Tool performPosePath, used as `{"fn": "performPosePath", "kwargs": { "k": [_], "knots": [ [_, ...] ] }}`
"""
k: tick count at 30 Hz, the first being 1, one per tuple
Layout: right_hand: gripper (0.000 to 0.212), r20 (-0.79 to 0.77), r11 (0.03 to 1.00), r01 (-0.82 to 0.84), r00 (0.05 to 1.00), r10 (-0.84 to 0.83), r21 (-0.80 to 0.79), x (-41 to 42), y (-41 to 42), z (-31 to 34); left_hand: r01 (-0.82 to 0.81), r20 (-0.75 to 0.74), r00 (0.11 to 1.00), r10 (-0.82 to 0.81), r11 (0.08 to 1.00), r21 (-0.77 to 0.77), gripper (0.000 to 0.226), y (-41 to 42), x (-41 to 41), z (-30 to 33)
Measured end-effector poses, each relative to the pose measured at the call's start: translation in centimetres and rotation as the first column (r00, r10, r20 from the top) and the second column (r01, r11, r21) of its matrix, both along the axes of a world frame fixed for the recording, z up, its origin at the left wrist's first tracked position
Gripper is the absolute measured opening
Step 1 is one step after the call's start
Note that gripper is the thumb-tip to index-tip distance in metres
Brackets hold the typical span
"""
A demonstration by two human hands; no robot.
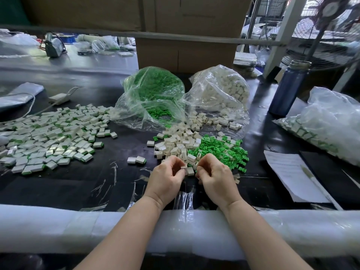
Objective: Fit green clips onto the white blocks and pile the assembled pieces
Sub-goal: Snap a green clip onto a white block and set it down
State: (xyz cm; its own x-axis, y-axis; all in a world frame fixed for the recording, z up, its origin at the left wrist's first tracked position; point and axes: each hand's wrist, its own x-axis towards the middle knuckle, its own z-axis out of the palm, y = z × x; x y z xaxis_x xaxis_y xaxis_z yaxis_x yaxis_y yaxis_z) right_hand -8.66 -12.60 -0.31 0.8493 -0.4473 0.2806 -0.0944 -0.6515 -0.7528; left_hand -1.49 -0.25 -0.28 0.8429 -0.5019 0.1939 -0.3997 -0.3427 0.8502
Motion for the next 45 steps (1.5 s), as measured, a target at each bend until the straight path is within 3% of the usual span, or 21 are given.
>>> {"fn": "performPosePath", "kwargs": {
  "k": [5, 11, 16, 24, 30, 45],
  "knots": [
    [0.014, 0.030, 0.999, 0.036, 0.999, -0.035, -0.027, 0.06, -0.09, 0.05, 0.041, 0.013, 0.999, -0.041, 0.999, 0.011, 0.014, 0.00, 0.09, -0.14],
    [0.014, 0.182, 0.926, -0.096, 0.983, 0.030, 0.365, -0.12, -0.26, 0.89, 0.175, -0.083, 0.979, -0.187, 0.976, -0.132, 0.026, -0.09, -0.11, -0.12],
    [0.013, 0.181, 0.882, -0.115, 0.983, 0.035, 0.457, 0.00, -0.40, 0.78, 0.169, -0.167, 0.966, -0.200, 0.968, -0.184, 0.019, -0.10, 0.22, -0.37],
    [0.015, 0.142, 0.873, -0.097, 0.989, 0.032, 0.478, -0.05, -0.57, 0.55, 0.174, -0.177, 0.962, -0.210, 0.964, -0.199, 0.022, -0.10, 0.04, -0.17],
    [0.014, 0.107, 0.862, -0.106, 0.992, 0.060, 0.496, -0.10, -0.57, 0.57, 0.091, -0.251, 0.954, -0.162, 0.958, -0.272, 0.012, -0.01, 0.38, -0.13],
    [0.015, 0.096, 0.853, -0.118, 0.992, 0.080, 0.509, 0.03, -0.42, 0.45, 0.116, -0.266, 0.946, -0.187, 0.958, -0.263, 0.014, 0.01, 0.06, 0.36]
  ]
}}
